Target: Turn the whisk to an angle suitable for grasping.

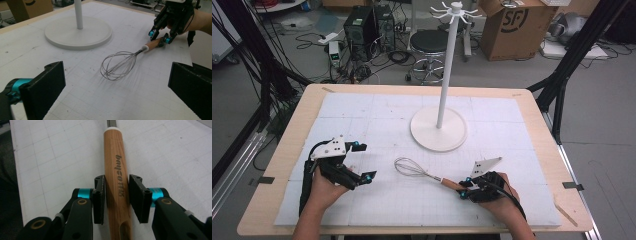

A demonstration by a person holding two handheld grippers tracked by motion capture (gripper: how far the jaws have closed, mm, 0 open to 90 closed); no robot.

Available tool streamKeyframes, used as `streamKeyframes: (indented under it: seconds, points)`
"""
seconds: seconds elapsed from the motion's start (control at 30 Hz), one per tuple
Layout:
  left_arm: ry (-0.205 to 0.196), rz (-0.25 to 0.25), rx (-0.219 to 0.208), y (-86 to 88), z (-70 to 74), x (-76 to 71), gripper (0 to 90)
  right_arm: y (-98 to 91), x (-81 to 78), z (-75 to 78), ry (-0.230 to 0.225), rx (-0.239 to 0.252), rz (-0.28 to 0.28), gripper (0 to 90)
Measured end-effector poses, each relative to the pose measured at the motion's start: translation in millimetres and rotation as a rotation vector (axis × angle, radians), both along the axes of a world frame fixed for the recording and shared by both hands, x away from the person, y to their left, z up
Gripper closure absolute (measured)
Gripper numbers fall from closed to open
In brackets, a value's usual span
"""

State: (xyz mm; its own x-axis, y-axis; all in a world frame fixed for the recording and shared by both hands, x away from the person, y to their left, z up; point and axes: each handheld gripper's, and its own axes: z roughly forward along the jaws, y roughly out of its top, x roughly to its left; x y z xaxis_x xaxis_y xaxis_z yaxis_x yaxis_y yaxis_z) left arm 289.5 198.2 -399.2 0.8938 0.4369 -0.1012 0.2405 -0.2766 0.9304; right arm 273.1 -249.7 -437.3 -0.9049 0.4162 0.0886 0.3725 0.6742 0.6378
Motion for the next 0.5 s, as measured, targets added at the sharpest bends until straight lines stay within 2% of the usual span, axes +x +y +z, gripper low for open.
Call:
streamKeyframes:
  seconds: [0.33,0.5]
  points:
    - [-0.002,-0.003,-0.006,0.0,0.2,0.4,1.6,16.3,2.8,1.6,-0.006,-0.023,0.036,70.0]
    - [-0.005,0.000,-0.006,0.5,0.8,0.3,1.6,39.3,7.6,2.7,-0.024,-0.043,0.087,70.0]
